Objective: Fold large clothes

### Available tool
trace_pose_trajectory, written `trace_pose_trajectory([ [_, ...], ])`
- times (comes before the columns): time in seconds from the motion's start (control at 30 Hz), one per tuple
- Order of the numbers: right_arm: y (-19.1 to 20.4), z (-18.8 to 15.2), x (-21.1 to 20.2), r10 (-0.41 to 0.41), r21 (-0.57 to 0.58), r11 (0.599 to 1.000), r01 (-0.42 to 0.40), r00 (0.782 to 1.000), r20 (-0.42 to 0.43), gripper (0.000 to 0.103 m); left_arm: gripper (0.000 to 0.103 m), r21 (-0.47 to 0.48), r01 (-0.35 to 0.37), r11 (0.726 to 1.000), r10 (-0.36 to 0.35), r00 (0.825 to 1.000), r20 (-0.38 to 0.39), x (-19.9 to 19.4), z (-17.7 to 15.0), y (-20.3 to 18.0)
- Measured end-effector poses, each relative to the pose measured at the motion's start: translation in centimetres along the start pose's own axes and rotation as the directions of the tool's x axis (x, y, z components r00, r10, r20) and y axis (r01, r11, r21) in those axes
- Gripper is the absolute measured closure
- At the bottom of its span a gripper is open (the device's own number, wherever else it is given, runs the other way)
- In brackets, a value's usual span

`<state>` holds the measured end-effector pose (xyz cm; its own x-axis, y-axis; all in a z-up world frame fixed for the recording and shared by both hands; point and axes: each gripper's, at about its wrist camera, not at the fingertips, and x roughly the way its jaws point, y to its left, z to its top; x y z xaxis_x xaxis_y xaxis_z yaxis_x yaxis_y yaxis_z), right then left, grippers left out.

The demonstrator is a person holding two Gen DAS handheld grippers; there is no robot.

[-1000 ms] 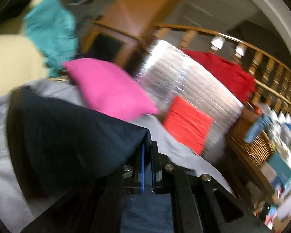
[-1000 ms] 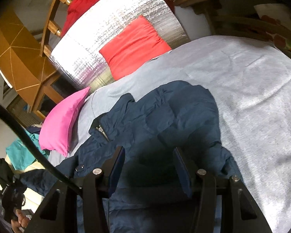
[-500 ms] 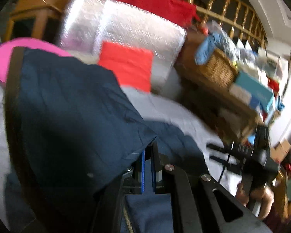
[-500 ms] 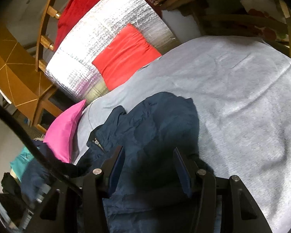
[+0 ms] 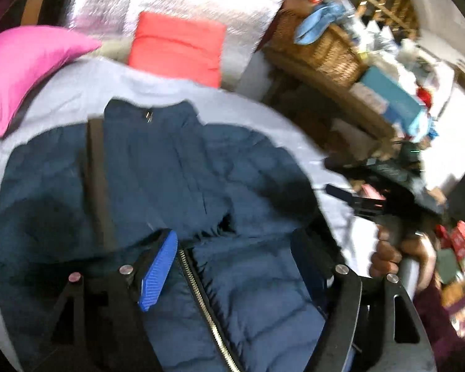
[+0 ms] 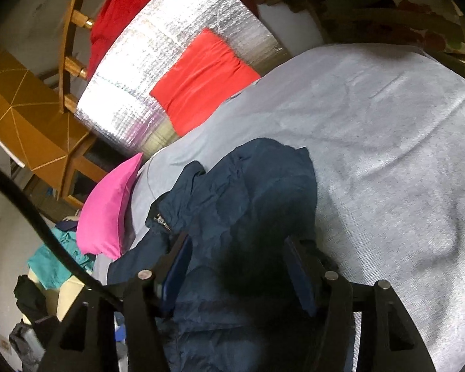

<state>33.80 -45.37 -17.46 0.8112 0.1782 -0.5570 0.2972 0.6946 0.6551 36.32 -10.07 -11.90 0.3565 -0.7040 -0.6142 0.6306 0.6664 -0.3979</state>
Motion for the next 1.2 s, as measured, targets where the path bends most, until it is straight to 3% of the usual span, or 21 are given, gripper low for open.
trace_pose_trajectory([
  [0.07,0.8,-0.4,0.3,0.021,-0.028,0.999,-0.022,1.0,-0.021,0.039,0.025,0.025,-0.004,1.0,0.003,0.999,0.032,-1.8,0.0,0.7],
  [0.13,1.9,-0.9,0.8,0.038,-0.082,0.996,-0.042,0.998,-0.05,0.035,0.025,0.012,-0.071,0.997,0.07,0.994,0.079,-3.3,0.7,2.3],
  [0.23,4.5,-2.4,1.8,0.04,-0.215,0.975,-0.061,0.994,-0.1,0.03,0.024,-0.132,-0.095,0.987,0.109,0.988,0.107,-4.9,1.0,6.2],
  [0.3,5.8,-3.5,2.4,0.047,-0.274,0.958,-0.082,0.99,-0.13,0.026,0.024,-0.265,-0.069,0.962,0.102,0.988,0.113,-4.9,1.1,8.9],
  [0.37,7.3,-4.7,3.2,0.045,-0.344,0.934,-0.099,0.986,-0.16,0.023,0.024,-0.352,-0.04,0.935,0.084,0.99,0.11,-4.4,0.9,10.6],
  [0.5,10.3,-7.5,4.6,0.014,-0.497,0.861,-0.104,0.983,-0.181,0.014,0.024,-0.427,-0.008,0.904,0.078,0.986,0.146,-4.8,1.2,11.8],
  [0.57,11.9,-9.5,5.8,-0.021,-0.59,0.8,-0.103,0.979,-0.201,0.013,0.024,-0.438,-0.029,0.899,0.105,0.983,0.151,-5.1,1.3,12.0],
  [0.63,12.9,-10.9,7.0,-0.063,-0.64,0.764,-0.082,0.978,-0.2,0.013,0.024,-0.447,-0.059,0.893,0.133,0.982,0.136,-4.7,1.3,12.4],
  [0.73,13.7,-11.8,8.7,-0.122,-0.669,0.743,-0.006,0.982,-0.145,0.013,0.024,-0.456,-0.088,0.885,0.147,0.985,0.094,-4.1,1.0,12.8],
  [0.8,13.8,-11.6,9.0,-0.121,-0.656,0.754,0.017,0.986,-0.113,0.014,0.024,-0.464,-0.096,0.88,0.149,0.986,0.08,-3.8,0.7,13.1],
  [0.9,13.2,-9.7,8.2,-0.053,-0.555,0.832,0.016,0.997,-0.051,0.014,0.024,-0.466,-0.097,0.879,0.153,0.985,0.082,-3.9,0.6,13.1],
  [1.0,10.1,-6.6,7.1,0.024,-0.348,0.937,-0.027,1.0,-0.014,0.013,0.024,-0.466,-0.09,0.88,0.143,0.986,0.081,-3.8,0.5,13.1],
  [1.03,8.0,-5.3,6.9,0.037,-0.232,0.972,-0.039,0.999,-0.012,0.013,0.024,-0.466,-0.093,0.88,0.146,0.986,0.077,-3.7,0.6,13.0],
  [1.1,5.0,-4.1,7.0,0.052,-0.063,0.997,-0.053,0.998,-0.025,0.013,0.024,-0.472,-0.099,0.876,0.148,0.987,0.068,-3.3,0.6,13.0],
  [1.2,2.4,-3.2,6.9,0.089,0.067,0.994,-0.086,0.995,-0.037,0.014,0.024,-0.483,-0.122,0.867,0.172,0.983,0.059,-3.1,0.6,13.2],
])
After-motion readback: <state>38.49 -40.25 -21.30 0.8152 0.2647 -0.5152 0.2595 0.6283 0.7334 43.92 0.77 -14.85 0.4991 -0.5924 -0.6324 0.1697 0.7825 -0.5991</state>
